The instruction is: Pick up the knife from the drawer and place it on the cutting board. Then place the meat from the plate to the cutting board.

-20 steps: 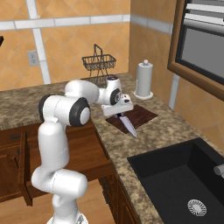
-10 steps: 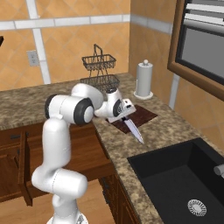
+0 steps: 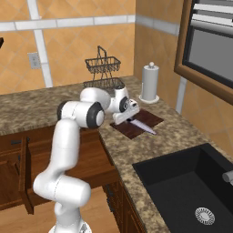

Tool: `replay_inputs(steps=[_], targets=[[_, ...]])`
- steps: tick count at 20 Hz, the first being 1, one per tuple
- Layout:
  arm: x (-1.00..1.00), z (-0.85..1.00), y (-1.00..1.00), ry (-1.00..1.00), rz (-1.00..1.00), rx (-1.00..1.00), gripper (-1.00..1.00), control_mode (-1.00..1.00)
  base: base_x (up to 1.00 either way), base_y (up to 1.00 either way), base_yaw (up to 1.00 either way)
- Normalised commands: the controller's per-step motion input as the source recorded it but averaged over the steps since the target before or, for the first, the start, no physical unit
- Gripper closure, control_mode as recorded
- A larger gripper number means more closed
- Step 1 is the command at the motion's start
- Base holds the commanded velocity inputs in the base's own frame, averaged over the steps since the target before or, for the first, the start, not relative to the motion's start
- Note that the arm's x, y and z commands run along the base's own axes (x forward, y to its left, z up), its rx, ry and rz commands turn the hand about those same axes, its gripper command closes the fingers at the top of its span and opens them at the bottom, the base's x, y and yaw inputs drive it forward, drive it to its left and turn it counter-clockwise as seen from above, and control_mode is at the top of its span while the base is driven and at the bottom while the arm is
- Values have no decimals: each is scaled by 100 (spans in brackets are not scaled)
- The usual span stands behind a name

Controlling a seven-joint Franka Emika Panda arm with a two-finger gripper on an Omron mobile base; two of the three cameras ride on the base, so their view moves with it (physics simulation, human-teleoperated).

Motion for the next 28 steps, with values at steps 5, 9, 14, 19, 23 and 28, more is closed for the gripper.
replay_inputs(steps=[5, 9, 14, 19, 23, 28], targets=[[26, 0, 0, 9, 19, -1, 100, -100, 0, 0, 0], [0, -1, 0, 0, 16, -1, -100, -100, 0, 0, 0], [-57, -2, 0, -13, 14, 0, -100, -100, 0, 0, 0], [-27, -3, 0, -25, 7, 0, -100, -100, 0, 0, 0], [-86, 38, 36, -37, 3, -2, -100, -100, 0, 0, 0], [-100, 7, 76, -30, 0, -1, -100, -100, 0, 0, 0]])
